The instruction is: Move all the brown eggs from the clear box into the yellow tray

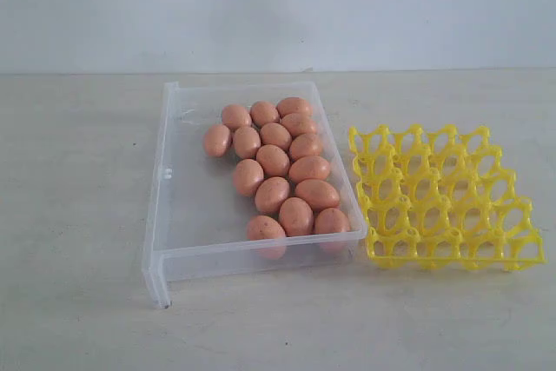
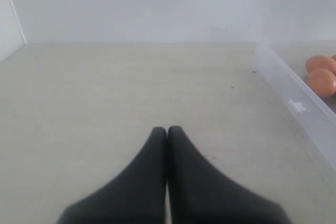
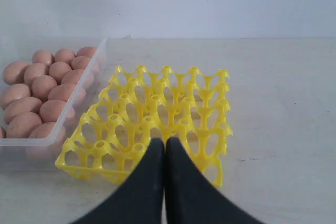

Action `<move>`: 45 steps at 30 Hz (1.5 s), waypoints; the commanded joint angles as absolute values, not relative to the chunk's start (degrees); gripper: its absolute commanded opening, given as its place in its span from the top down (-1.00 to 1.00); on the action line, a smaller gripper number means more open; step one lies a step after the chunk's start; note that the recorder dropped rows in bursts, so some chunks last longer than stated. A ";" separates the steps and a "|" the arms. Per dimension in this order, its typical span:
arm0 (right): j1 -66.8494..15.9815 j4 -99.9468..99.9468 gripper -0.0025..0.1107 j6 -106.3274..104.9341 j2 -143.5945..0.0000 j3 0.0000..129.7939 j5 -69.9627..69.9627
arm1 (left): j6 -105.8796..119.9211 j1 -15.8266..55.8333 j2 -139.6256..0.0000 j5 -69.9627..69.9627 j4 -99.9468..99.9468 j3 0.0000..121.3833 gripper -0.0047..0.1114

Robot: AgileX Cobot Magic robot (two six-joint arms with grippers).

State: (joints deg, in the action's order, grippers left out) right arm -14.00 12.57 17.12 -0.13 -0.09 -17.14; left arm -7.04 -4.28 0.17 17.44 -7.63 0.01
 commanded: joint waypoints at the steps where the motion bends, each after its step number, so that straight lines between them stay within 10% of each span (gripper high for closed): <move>1: -13.80 12.46 0.96 16.97 0.00 0.00 -16.49 | -7.25 -3.98 0.00 16.60 -7.53 0.00 0.99; 26: -13.80 -6.66 0.96 39.17 0.00 0.00 22.06 | -7.25 -3.98 0.00 16.60 -7.53 0.00 0.99; 33: -13.80 -28.18 0.96 14.45 -0.46 0.92 28.96 | -7.25 -3.98 0.00 16.60 -7.53 0.00 0.99; 38: -13.80 -62.13 0.96 -13.52 -15.98 13.05 42.35 | -7.25 -3.98 0.00 16.60 -7.53 0.00 0.99; 45: -13.80 -21.40 0.96 -35.46 -59.41 43.42 4.57 | -7.25 -3.98 0.00 16.60 -7.53 0.00 0.99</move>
State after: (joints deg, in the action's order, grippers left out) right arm -13.80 -35.72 -24.49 -43.73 32.88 24.19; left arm -7.04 -4.28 0.17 17.44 -7.63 0.01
